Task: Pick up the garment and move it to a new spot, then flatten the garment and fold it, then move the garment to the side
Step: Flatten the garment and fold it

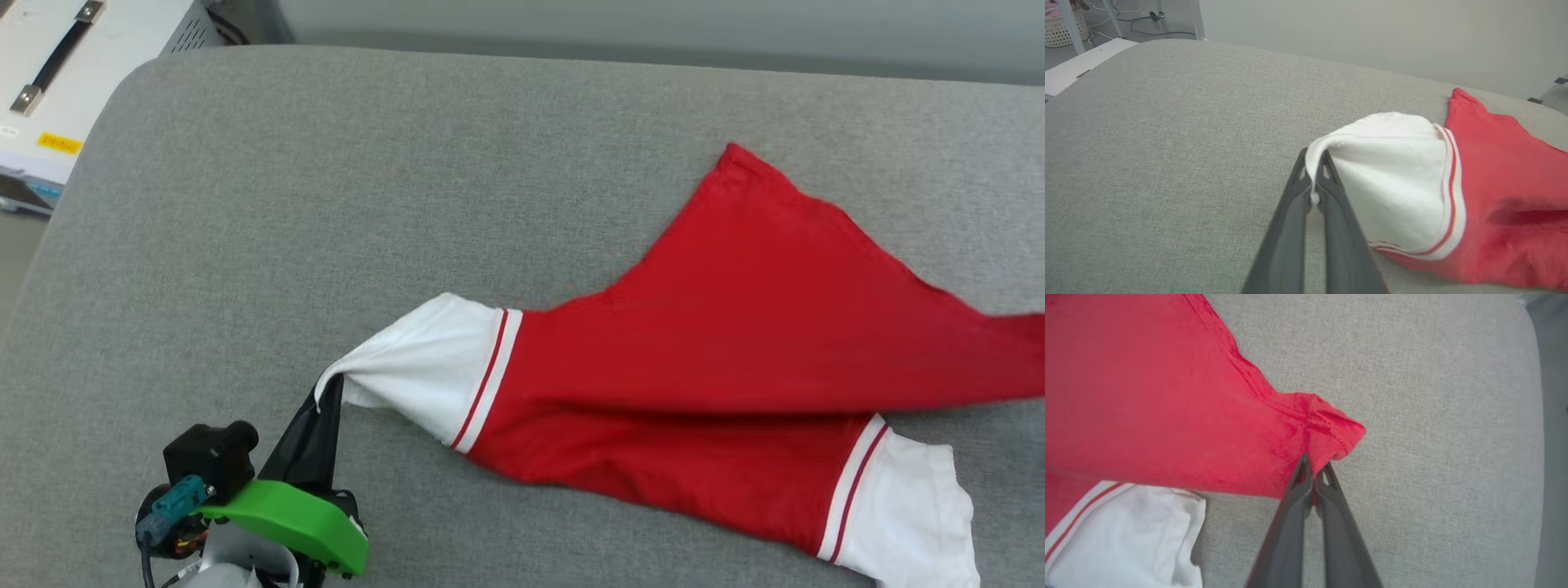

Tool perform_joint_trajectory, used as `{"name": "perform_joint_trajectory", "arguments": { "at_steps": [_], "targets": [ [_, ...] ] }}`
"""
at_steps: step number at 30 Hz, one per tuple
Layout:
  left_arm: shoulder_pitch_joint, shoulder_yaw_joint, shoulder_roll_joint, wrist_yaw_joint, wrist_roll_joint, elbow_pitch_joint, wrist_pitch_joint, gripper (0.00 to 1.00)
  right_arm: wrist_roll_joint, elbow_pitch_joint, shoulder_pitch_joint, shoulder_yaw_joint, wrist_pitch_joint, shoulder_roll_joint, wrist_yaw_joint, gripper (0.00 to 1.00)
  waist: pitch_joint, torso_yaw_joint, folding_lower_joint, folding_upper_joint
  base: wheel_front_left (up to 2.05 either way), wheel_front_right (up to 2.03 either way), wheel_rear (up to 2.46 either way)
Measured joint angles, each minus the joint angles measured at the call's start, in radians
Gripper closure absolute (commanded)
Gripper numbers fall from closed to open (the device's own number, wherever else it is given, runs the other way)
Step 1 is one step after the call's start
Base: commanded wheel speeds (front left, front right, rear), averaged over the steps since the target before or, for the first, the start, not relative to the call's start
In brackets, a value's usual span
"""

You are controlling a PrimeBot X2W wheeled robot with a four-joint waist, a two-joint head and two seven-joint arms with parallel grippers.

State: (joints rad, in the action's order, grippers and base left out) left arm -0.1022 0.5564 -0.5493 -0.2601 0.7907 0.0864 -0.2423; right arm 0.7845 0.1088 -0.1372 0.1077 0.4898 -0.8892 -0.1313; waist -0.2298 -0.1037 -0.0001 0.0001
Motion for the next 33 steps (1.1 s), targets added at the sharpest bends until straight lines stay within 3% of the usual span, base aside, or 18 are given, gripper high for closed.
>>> {"name": "perform_joint_trajectory", "arguments": {
  "at_steps": [7, 13, 15, 16, 17, 21, 26, 29, 33],
  "targets": [
    [0.017, -0.001, -0.018, -0.015, 0.0, 0.006, 0.007, 1.0, -0.032, -0.103, 0.34, -0.191, 0.056, 0.202, 0.0, 1.0, 0.042, 0.045, 0.0, 0.0, 0.0, 0.0, 0.0],
    [0.019, 0.001, -0.022, -0.018, 0.0, 0.005, 0.015, 1.0, -0.072, -0.112, 0.474, -0.221, 0.108, 0.347, 0.0, 1.0, 0.046, 0.06, 0.0, 0.0, 0.0, 0.0, 0.0],
    [0.019, 0.002, -0.021, -0.018, 0.0, 0.004, 0.015, 1.0, -0.088, -0.109, 0.478, -0.226, 0.112, 0.367, 0.0, 1.0, 0.043, 0.06, 0.0, 0.0, 0.0, 0.0, 0.0],
    [0.019, 0.002, -0.021, -0.018, 0.0, 0.003, 0.015, 1.0, -0.095, -0.113, 0.476, -0.236, 0.112, 0.373, 0.0, 0.79, 0.041, 0.06, 0.0, 0.0, 0.0, 0.0, 0.0],
    [0.019, 0.003, -0.022, -0.018, 0.0, 0.003, 0.015, 1.0, -0.095, -0.118, 0.472, -0.25, 0.102, 0.38, 0.0, 0.0, 0.04, 0.061, 0.0, 0.0, 0.0, 0.0, 0.0],
    [0.018, 0.005, -0.022, -0.021, -0.001, 0.003, 0.016, 1.0, -0.113, -0.182, 0.426, -0.299, 0.075, 0.372, 0.0, 0.0, 0.045, 0.061, 0.0, 0.0, 0.0, 0.0, 0.0],
    [0.016, 0.013, -0.021, -0.027, -0.005, 0.013, 0.021, 1.0, -0.128, -0.289, 0.292, -0.321, 0.06, 0.31, 0.0, 0.0, 0.042, 0.056, 0.0, 0.0, 0.0, 0.0, 0.0],
    [0.003, 0.02, -0.018, -0.027, -0.012, 0.024, 0.025, 1.0, -0.137, -0.321, 0.175, -0.284, 0.077, 0.258, 0.0, 0.0, 0.03, 0.047, 0.0, 0.0, 0.0, 0.0, 0.0],
    [-0.031, 0.027, -0.012, -0.027, -0.019, 0.03, 0.029, 1.0, -0.166, -0.32, 0.002, -0.159, 0.163, 0.178, 0.0, 0.0, 0.007, 0.027, 0.0, 0.0, 0.0, 0.0, 0.0]
  ]
}}
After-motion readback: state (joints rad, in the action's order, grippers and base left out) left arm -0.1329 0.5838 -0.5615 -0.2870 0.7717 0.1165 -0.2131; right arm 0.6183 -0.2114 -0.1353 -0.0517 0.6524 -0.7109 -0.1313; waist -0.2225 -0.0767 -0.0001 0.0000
